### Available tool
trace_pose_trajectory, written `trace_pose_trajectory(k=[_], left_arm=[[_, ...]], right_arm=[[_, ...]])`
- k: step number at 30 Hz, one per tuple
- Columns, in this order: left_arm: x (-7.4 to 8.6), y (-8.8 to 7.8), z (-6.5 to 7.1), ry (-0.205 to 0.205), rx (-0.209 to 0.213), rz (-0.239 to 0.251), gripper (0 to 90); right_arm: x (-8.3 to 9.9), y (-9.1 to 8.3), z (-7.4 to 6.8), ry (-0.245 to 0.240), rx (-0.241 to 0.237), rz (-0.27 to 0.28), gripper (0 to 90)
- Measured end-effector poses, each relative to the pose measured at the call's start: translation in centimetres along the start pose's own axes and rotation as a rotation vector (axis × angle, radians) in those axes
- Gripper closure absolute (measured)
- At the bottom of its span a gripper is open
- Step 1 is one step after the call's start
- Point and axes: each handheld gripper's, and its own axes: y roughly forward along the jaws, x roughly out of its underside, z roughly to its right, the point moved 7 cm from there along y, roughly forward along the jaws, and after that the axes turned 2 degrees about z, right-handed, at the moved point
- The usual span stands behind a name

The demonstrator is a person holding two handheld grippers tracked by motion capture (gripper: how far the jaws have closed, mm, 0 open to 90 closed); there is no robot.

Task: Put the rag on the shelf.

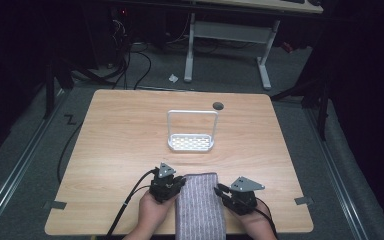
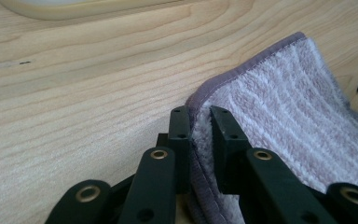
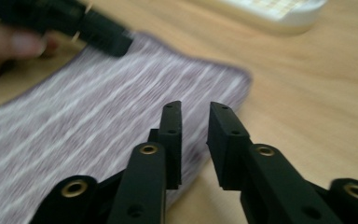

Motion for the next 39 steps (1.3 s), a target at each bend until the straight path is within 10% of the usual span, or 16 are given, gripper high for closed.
trace_pose_trajectory(k=[3,9,22,27,39], left_arm=[[0.0,0.0,0.2,0.019,-0.023,0.003,78.9],[0.0,0.0,0.1,0.013,-0.030,0.005,77.4],[0.0,0.0,0.0,-0.005,-0.019,0.003,79.4],[-0.1,-0.2,-0.1,-0.010,-0.014,0.011,80.0],[-1.7,-2.2,1.8,0.053,-0.025,0.204,80.1]], right_arm=[[-1.3,1.2,1.4,0.079,0.098,0.036,60.4],[-0.9,4.4,2.0,0.155,0.124,-0.056,63.4],[-0.6,4.6,0.9,0.105,0.107,-0.081,83.2],[-0.8,4.1,0.8,0.094,0.105,-0.036,83.6],[-2.3,1.4,0.4,0.055,0.180,0.149,83.6]])
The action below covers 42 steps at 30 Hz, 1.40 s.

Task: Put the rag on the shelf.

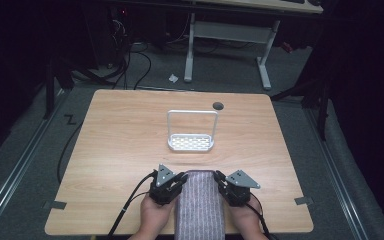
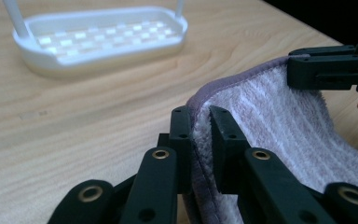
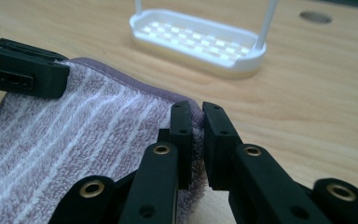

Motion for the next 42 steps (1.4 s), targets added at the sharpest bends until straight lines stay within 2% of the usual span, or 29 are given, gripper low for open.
trace_pose_trajectory(k=[4,8,12,13,14,16,18,20,24,25,26,28,32,37,38,39,40,42], left_arm=[[-0.8,-0.7,0.6,0.053,-0.024,0.053,80.0],[-1.8,-1.8,1.2,0.094,-0.047,0.121,80.2],[-2.7,-2.5,1.5,0.112,-0.049,0.156,80.1],[-2.7,-2.5,1.5,0.112,-0.049,0.156,80.1],[-3.1,-2.8,1.6,0.109,-0.050,0.171,80.1],[-3.8,-3.5,1.8,0.101,-0.042,0.197,80.2],[-4.3,-3.9,1.8,0.114,-0.046,0.209,80.2],[-5.0,-4.3,1.8,0.122,-0.037,0.227,80.3],[-6.4,-4.8,1.7,0.109,-0.027,0.247,80.5],[-7.5,-5.2,1.9,0.127,-0.030,0.268,80.6],[-7.5,-5.2,1.9,0.127,-0.030,0.268,80.6],[-9.0,-5.7,2.1,0.131,-0.025,0.298,80.7],[-10.2,-6.0,2.1,0.135,-0.022,0.323,80.7],[-12.6,-6.4,2.0,0.126,-0.009,0.368,80.6],[-12.9,-6.5,2.0,0.124,-0.008,0.373,80.5],[-13.3,-6.5,2.0,0.127,-0.010,0.383,80.5],[-13.8,-6.6,1.9,0.132,-0.013,0.390,80.5],[-14.6,-6.8,1.9,0.134,-0.015,0.406,80.5]], right_arm=[[-0.5,-0.5,-0.1,-0.008,0.004,0.032,83.5],[-1.6,-1.5,-0.3,-0.024,0.015,0.102,83.6],[-2.3,-1.8,-0.5,-0.036,0.017,0.142,83.6],[-2.6,-2.0,-0.5,-0.038,0.021,0.152,83.6],[-2.6,-2.0,-0.5,-0.038,0.021,0.152,83.6],[-3.4,-2.5,-0.6,-0.051,0.027,0.186,83.6],[-4.2,-2.9,-0.7,-0.044,0.025,0.208,83.6],[-5.4,-3.5,-0.8,-0.068,0.032,0.241,83.6],[-6.6,-4.0,-0.7,-0.061,0.029,0.271,83.6],[-7.3,-4.4,-0.8,-0.067,0.032,0.288,83.6],[-7.3,-4.4,-0.8,-0.067,0.032,0.288,83.6],[-8.7,-5.0,-0.6,-0.066,0.030,0.321,83.6],[-10.0,-5.6,-0.4,-0.060,0.027,0.350,83.6],[-12.4,-6.5,-0.1,-0.067,0.032,0.404,83.6],[-13.4,-6.8,0.0,-0.065,0.039,0.425,83.6],[-13.4,-6.8,0.0,-0.065,0.039,0.425,83.6],[-14.4,-7.0,0.1,-0.068,0.045,0.447,83.6],[-14.7,-7.1,0.1,-0.069,0.046,0.453,83.5]])
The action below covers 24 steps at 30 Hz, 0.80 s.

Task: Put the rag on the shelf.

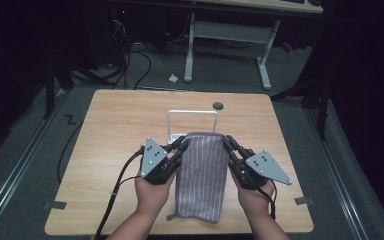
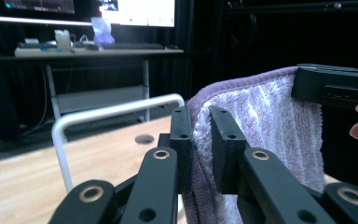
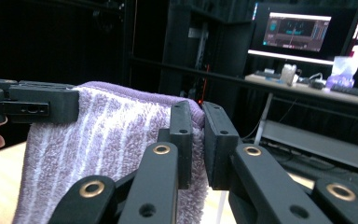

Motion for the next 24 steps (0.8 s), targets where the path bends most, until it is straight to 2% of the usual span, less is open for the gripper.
trace_pose_trajectory(k=[2,9,13,24], left_arm=[[-1.1,0.4,-0.4,0.007,-0.008,0.022,80.6],[-2.6,1.1,-1.4,-0.003,-0.016,0.043,80.7],[-3.0,1.6,-2.0,0.004,-0.021,0.039,80.9],[-3.8,3.3,-3.0,0.002,-0.029,0.027,81.0]], right_arm=[[-1.1,0.5,0.2,0.004,0.001,0.021,83.5],[-2.2,1.5,0.4,0.002,-0.006,0.030,83.5],[-2.5,2.2,0.7,0.018,-0.030,0.014,83.5],[-3.7,3.8,2.0,0.002,0.001,0.014,83.8]])
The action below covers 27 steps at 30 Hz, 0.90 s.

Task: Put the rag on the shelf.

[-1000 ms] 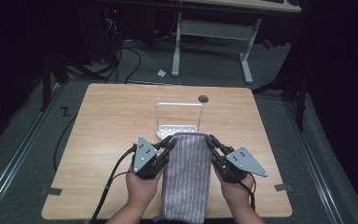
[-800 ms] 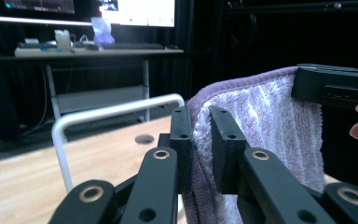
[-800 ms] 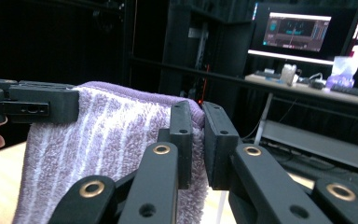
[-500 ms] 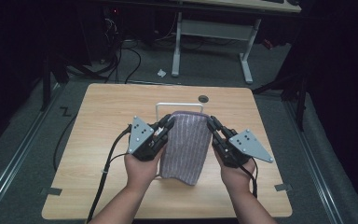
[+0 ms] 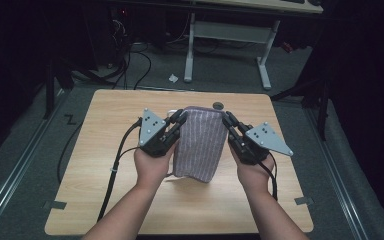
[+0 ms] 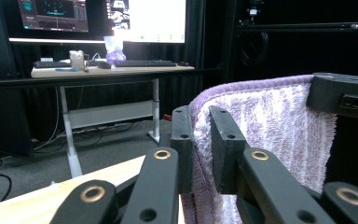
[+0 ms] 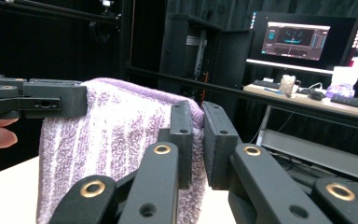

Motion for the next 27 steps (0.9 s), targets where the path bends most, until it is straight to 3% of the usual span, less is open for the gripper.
trace_pose_trajectory(k=[8,19,27], left_arm=[[-1.1,1.5,-1.3,0.013,-0.002,-0.002,81.0],[-2.7,3.7,-3.9,0.095,-0.040,-0.005,81.1],[-3.2,5.5,-5.7,0.079,-0.061,-0.012,81.0]], right_arm=[[-1.2,1.5,0.8,0.004,0.004,0.006,83.7],[-2.7,5.3,2.0,0.011,0.014,0.005,83.7],[-2.8,8.1,2.8,0.048,0.014,-0.001,83.6]])
